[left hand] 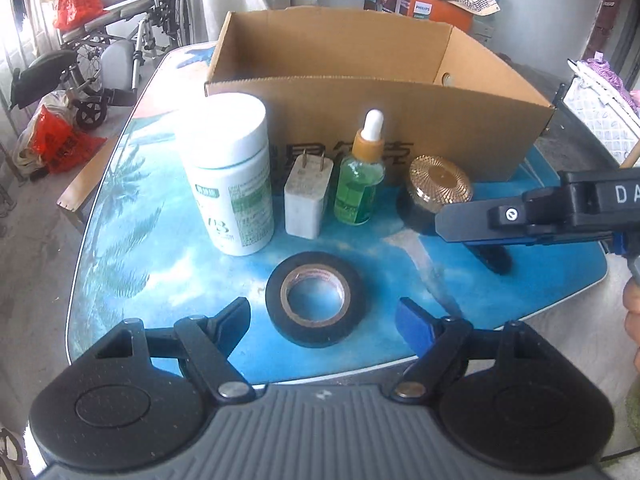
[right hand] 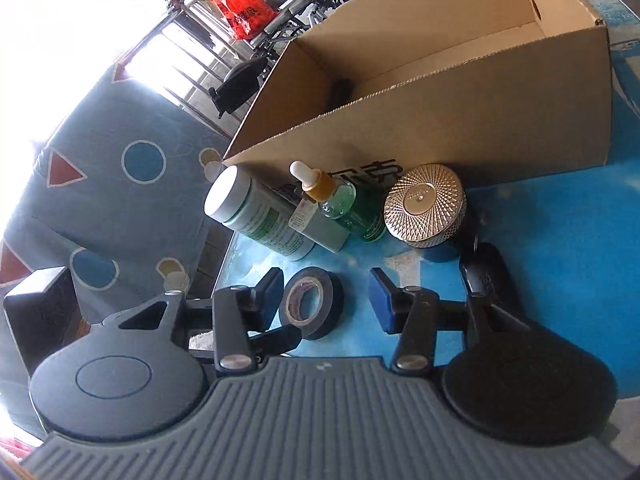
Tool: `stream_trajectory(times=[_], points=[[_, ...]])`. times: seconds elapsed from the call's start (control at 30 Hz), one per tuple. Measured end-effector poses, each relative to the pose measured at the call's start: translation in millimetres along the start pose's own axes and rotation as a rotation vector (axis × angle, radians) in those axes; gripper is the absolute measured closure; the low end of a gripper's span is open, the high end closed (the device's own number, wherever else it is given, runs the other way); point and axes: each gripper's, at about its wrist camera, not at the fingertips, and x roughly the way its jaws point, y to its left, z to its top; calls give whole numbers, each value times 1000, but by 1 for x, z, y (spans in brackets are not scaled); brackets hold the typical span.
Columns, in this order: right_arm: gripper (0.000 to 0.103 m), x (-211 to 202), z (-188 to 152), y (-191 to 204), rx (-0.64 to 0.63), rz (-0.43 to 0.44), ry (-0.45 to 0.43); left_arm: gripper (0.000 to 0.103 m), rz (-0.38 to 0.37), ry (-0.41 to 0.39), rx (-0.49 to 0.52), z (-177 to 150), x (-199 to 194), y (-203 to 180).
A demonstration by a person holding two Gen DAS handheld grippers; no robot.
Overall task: Organize rigid objects
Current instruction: 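Move the right gripper to the black tape roll and grasp its edge, then carry the black tape roll into the box and open the right gripper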
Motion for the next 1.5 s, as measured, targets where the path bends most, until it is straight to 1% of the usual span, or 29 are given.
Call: stream_trajectory(times=[0.03,0.2,0.27,0.3,0.33,0.4,0.47,0.6,0.73,0.83,0.9,0.93,1.07,1.23,1.33,1.5], points=[[57,5,-5,3,-10,-6,17,22,10,6,6,-3,5,-1],[57,37,-6,16,-87,-35,64,22,62,1,49,-11,19,-1],[61,48,-5,23,-122,-59,76,23,70,4,57,-12,23,1],[63,52,-4,25,-134,-69,80,23,70,4,59,-11,24,2],[66,57,-3,26,-147,-79,89,23,66,5,61,-11,26,2],[67,65,-2,27,-165,-87,104,26,58,5,69,-10,29,2],[74,71,-1,30,-186,-97,118,27,56,-2,75,-10,31,0],[78,81,-1,34,-222,-117,139,28,52,-14,89,-9,32,-2],[81,89,-2,37,-251,-139,151,35,40,-24,96,-9,30,-4],[84,91,-2,39,-266,-147,147,36,41,-28,92,-9,30,-5],[85,91,-2,39,-264,-147,143,36,42,-30,94,-10,29,-5],[85,84,-1,38,-260,-147,142,36,41,-31,96,-12,27,-6],[85,76,-3,41,-257,-160,135,36,37,-46,107,-14,20,-10],[85,57,-8,52,-281,-169,83,36,42,-96,131,-11,-1,-19],[85,36,-7,62,-314,-169,32,36,61,-155,166,-8,-21,-28],[85,-5,1,84,-383,-164,-87,36,97,-268,230,11,-55,-45]])
